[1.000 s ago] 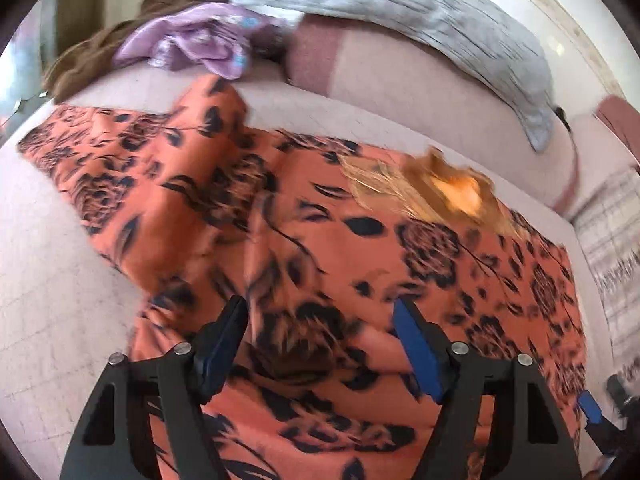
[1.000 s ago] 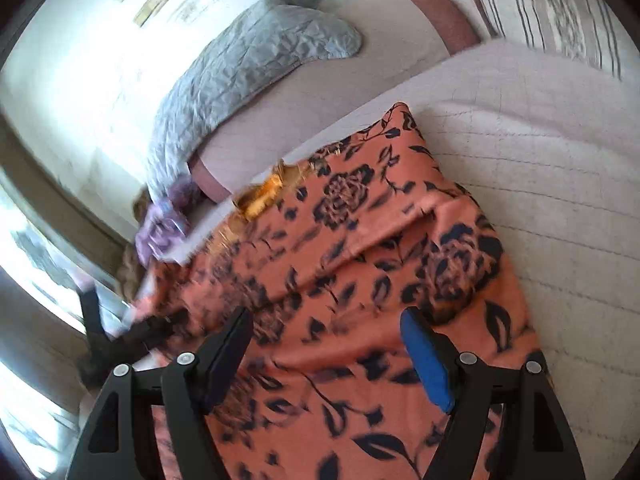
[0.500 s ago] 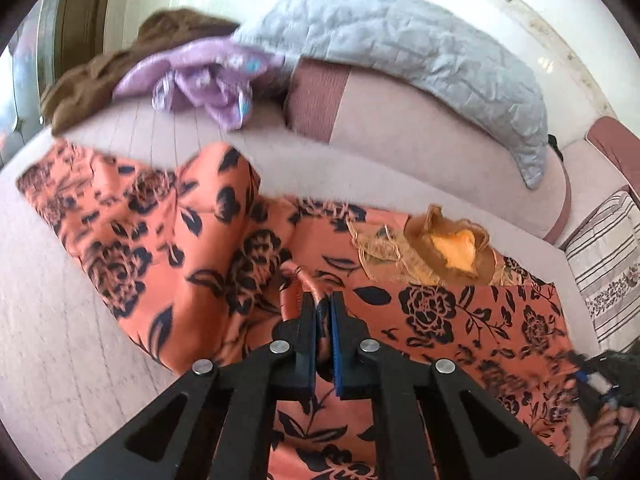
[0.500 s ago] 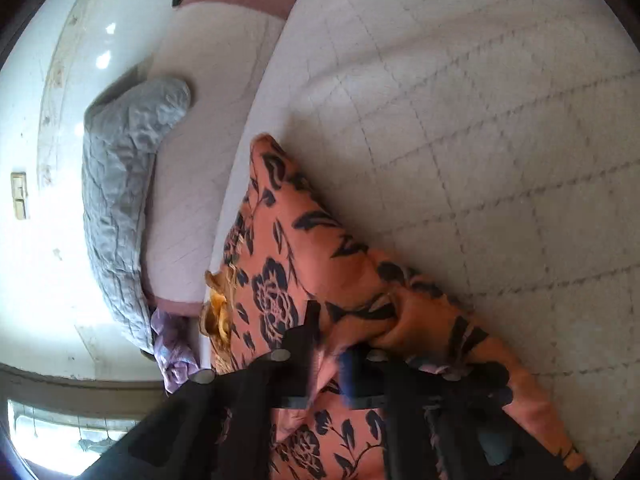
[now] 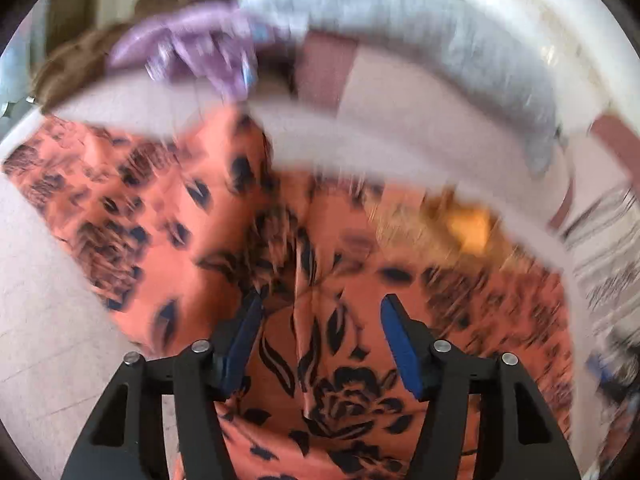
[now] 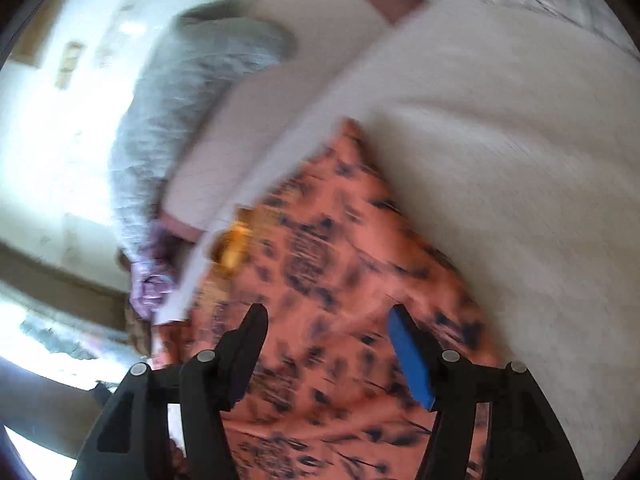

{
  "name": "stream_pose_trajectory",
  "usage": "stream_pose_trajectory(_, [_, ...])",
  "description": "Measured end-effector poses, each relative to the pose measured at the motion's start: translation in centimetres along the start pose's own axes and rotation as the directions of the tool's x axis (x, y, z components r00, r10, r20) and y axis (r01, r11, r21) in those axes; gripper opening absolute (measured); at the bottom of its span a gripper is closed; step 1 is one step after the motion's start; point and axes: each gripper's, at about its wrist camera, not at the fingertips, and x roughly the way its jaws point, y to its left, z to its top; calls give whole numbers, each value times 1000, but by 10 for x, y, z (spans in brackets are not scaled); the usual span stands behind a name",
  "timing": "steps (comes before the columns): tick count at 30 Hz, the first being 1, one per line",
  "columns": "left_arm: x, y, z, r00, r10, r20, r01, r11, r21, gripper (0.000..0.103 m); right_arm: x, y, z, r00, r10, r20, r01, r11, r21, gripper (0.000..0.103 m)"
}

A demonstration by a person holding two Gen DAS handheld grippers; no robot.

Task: Fold small clothes

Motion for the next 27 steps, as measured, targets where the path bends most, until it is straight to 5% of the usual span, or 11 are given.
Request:
stream_pose_trajectory(1, [14, 2, -2, 998, 40, -53, -39, 999, 14, 35, 4, 4, 8, 1000, 27, 7, -27, 1000, -15, 68])
stream_pose_trajectory(3, [13, -6, -3, 998, 70, -7, -69, 995, 73, 35, 28, 0, 20, 995, 95, -10, -95, 995, -27, 81])
stream_pose_trajectory(5, [7, -10, 0, 998, 62, -16, -60, 995, 75, 34, 60, -19, 29, 998, 8, -60, -7, 1000, 16, 79])
stream_pose_trajectory(7, [-23, -1, 4, 998, -38, 45, 36, 998, 43, 35, 75, -31, 30, 996, -53, -72, 57, 997, 55, 73])
stream_pose_trajectory(10, [-73, 30, 4, 978, -66, 197, 63, 998, 19, 78, 44, -5, 17, 999, -39, 1, 39, 998, -58, 75])
stream_pose_trajectory(13, [-106, 87, 5, 948, -24, 319, 57, 994, -93, 86, 20, 14, -24, 996, -77, 54, 86, 976, -199, 77])
stream_pose_trajectory(16, [-109, 173, 13, 946, 3, 325, 103, 945, -310, 86, 15, 24, -76, 986, -146, 76, 163, 927, -338, 77])
stream_pose_trajectory(20, [-77, 263, 35, 951, 31, 307, 143, 837, -528, 84, 20, 21, -130, 961, -250, 115, 274, 844, -462, 77])
stream_pose_trajectory(23, [-55, 303, 57, 956, 85, 282, 101, 805, -585, 84, 21, 16, -144, 948, -279, 151, 317, 812, -490, 77])
stream_pose_trajectory(27, [-38, 329, 82, 949, 183, 259, 18, 785, -619, 84, 16, 10, -142, 947, -286, 142, 319, 816, -482, 78])
